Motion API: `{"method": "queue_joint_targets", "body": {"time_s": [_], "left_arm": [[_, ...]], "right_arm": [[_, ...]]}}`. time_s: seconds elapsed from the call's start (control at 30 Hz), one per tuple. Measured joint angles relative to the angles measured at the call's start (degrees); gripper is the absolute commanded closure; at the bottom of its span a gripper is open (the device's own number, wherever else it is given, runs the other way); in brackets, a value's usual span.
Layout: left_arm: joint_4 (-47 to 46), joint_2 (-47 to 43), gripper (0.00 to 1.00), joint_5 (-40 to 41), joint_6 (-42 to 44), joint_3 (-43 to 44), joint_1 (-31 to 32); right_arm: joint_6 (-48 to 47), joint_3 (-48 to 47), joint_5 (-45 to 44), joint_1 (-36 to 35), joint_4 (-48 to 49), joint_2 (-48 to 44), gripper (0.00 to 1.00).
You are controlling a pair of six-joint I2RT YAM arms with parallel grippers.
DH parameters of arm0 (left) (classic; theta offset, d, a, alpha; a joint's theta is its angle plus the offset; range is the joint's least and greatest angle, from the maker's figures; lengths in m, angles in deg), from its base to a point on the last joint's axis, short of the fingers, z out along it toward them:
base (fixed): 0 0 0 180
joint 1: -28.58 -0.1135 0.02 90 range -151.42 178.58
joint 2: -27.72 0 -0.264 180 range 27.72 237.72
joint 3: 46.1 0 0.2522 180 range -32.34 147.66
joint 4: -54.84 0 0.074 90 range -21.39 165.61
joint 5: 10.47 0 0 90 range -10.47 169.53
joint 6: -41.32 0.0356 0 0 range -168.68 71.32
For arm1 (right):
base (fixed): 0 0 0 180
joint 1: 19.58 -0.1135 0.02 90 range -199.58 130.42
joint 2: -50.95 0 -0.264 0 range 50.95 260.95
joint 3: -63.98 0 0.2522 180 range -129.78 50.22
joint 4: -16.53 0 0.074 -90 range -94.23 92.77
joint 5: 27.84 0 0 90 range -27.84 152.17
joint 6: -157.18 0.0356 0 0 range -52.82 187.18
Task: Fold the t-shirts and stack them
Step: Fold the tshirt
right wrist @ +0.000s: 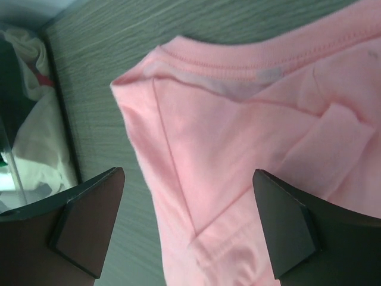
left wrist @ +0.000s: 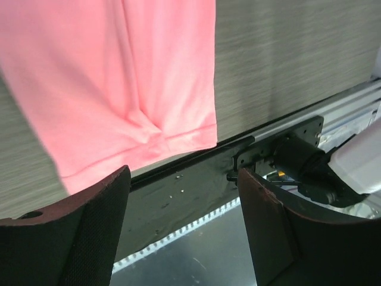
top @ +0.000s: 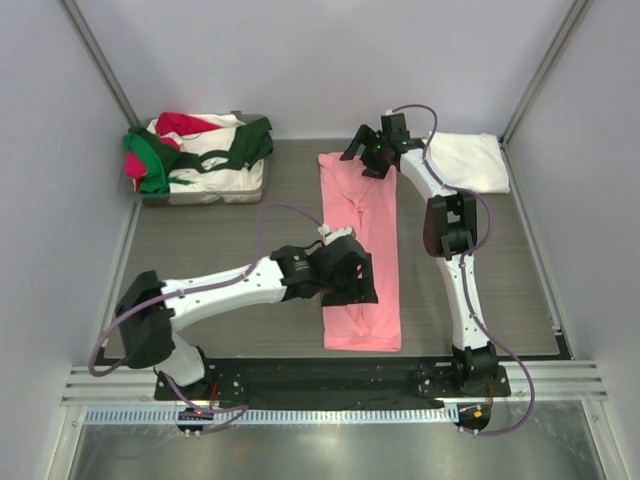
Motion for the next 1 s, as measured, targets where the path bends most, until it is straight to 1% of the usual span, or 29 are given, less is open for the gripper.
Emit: {"method": "queue_joint_targets", "body": {"time_s": [0.07, 0.17, 0.27, 0.33, 0.47, 0.53, 0.6, 0.67, 0.7, 0.8, 0.9, 1.0], "left_arm": [[3.17, -4.35, 0.26, 4.04, 1.75, 0.76, 0.00], [6.38, -10.67, 0.26, 8.35, 3.67, -0.48, 0.02], [8.04, -16.39, 0.28, 11.41, 3.93, -4.66, 0.00], [8.61, -19.89, 0.32, 12.63, 3.58, -8.79, 0.00], [6.62, -26.49, 0.34, 13.18, 1.75, -19.32, 0.00], [5.40, -29.00, 0.35, 12.68, 0.37, -24.79, 0.00], [2.56, -30.23, 0.35, 11.67, -0.72, -29.18, 0.00], [-0.55, -30.45, 0.36, 10.49, -1.46, -32.33, 0.00], [-2.01, -30.36, 0.36, 9.90, -1.99, -33.53, 0.00], [-6.38, -29.68, 0.37, 8.48, -2.93, -36.24, 0.00], [-10.32, -28.39, 0.39, 7.65, -3.98, -37.86, 0.00], [-13.53, -26.58, 0.40, 7.19, -4.70, -38.62, 0.02]], "right_arm": [[-0.90, 1.42, -0.15, -0.13, -2.43, -2.80, 0.03], [-2.27, 6.73, -4.35, -0.26, -5.97, -10.19, 0.01], [-3.04, 18.56, -11.96, -0.42, -9.66, -24.00, 0.01], [-2.73, 30.75, -17.57, -0.85, -9.88, -37.90, 0.01], [0.98, 54.99, -28.74, -3.56, -10.97, -65.31, 0.04], [4.33, 67.23, -32.15, -8.02, -11.69, -77.64, 0.07], [8.31, 77.64, -33.59, -13.20, -12.59, -86.66, 0.09], [13.00, 88.52, -33.66, -18.47, -14.29, -94.14, 0.16], [15.47, 93.48, -33.29, -20.11, -15.91, -96.76, 0.21], [20.81, 103.19, -32.44, -22.93, -19.32, -100.69, 0.24], [24.24, 106.66, -31.65, -24.83, -21.84, -103.89, 0.26], [26.45, 107.82, -30.42, -26.69, -20.06, -104.17, 0.32]]}}
